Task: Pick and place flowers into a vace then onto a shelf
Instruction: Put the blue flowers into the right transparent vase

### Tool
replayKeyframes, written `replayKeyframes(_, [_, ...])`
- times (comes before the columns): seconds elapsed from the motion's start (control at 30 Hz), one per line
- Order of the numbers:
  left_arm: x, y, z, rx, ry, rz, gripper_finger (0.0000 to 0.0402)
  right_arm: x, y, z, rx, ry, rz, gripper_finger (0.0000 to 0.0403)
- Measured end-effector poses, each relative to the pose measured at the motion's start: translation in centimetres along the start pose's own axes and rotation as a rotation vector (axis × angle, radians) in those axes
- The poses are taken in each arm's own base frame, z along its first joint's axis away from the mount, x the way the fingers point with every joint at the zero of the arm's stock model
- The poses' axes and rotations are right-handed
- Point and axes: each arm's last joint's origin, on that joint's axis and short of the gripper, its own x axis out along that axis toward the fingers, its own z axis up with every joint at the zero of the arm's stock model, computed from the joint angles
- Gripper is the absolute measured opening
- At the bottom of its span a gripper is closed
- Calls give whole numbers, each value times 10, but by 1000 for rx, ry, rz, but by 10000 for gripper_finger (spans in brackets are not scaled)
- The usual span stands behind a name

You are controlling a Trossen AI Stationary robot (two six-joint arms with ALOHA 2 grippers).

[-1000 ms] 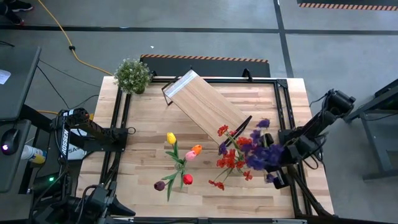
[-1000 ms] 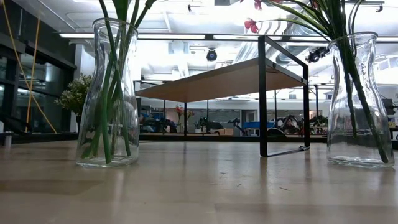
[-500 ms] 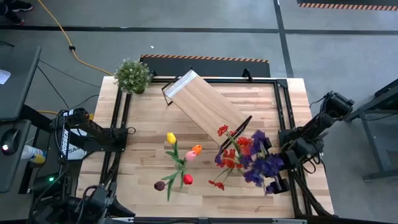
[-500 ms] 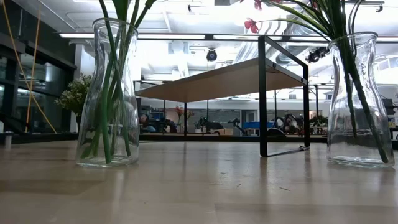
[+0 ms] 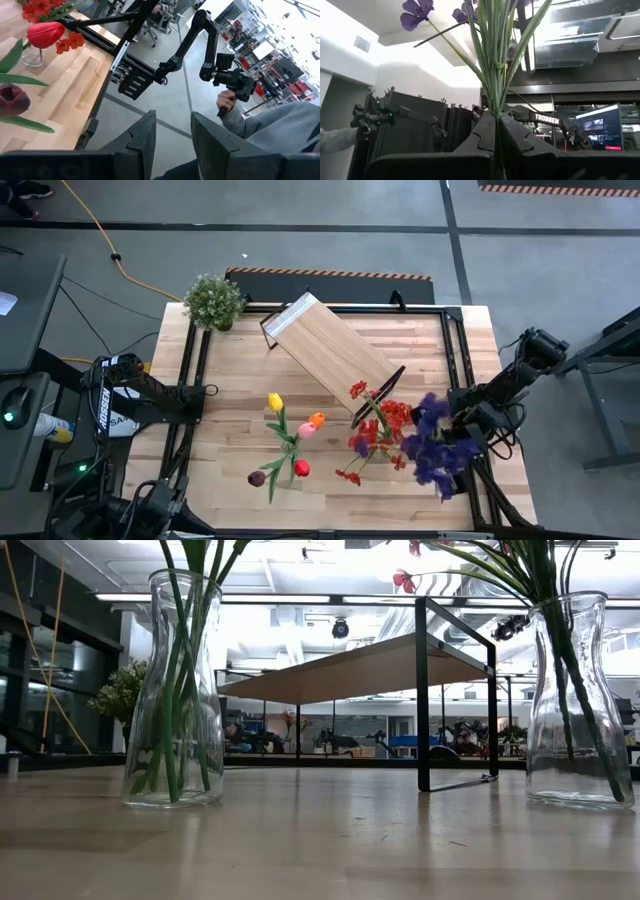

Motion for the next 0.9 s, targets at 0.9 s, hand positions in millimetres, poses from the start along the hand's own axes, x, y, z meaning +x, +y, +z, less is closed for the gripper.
replayKeyframes(0.9, [0, -1, 0, -5, 17, -13, 156, -48, -18, 6, -18, 75, -94, 0])
